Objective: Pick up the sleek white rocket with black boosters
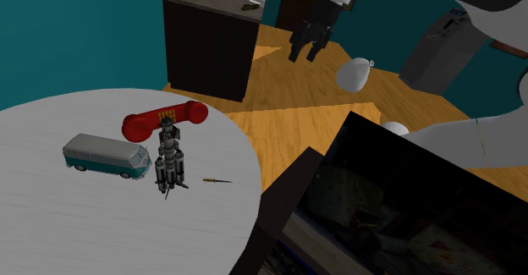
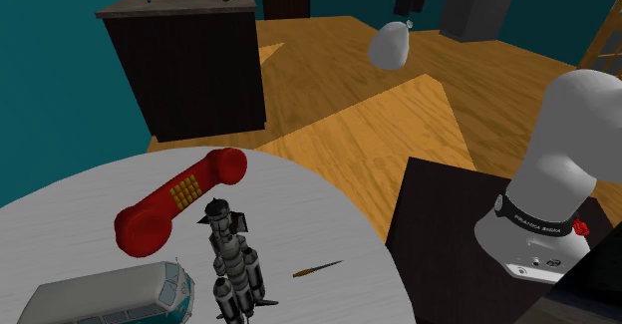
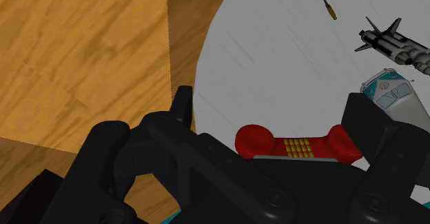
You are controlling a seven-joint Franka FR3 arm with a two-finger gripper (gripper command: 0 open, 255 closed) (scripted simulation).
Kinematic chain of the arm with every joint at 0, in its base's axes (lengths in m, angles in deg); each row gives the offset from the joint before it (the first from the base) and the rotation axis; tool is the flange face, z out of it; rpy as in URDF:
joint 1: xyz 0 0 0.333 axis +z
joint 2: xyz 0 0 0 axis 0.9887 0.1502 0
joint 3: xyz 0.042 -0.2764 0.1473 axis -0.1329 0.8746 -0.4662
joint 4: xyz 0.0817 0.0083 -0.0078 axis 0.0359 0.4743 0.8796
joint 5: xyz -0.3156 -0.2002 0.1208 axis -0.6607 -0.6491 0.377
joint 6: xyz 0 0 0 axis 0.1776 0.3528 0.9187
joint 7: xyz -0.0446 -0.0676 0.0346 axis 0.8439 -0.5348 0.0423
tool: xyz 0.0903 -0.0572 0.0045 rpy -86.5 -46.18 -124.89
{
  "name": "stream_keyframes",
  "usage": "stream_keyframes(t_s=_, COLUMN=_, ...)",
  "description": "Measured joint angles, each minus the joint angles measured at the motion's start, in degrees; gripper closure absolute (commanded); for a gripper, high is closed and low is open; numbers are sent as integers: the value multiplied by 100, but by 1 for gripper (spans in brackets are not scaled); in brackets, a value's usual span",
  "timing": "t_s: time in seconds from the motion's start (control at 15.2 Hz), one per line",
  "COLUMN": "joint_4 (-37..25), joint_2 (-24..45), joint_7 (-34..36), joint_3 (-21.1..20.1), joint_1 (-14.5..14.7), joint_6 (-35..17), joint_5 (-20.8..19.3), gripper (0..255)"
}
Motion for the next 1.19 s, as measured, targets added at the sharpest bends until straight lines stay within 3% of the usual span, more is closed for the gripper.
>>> stream_keyframes(t_s=0.33, joint_4=138, joint_2=117, joint_7=191, joint_3=-367, joint_1=120, joint_6=-426, joint_5=89, gripper=0)
stream_keyframes(t_s=0.86, joint_4=301, joint_2=788, joint_7=804, joint_3=-1444, joint_1=359, joint_6=-1700, joint_5=184, gripper=0)
stream_keyframes(t_s=1.19, joint_4=151, joint_2=1460, joint_7=1278, joint_3=-2171, joint_1=368, joint_6=-2460, joint_5=5, gripper=0)
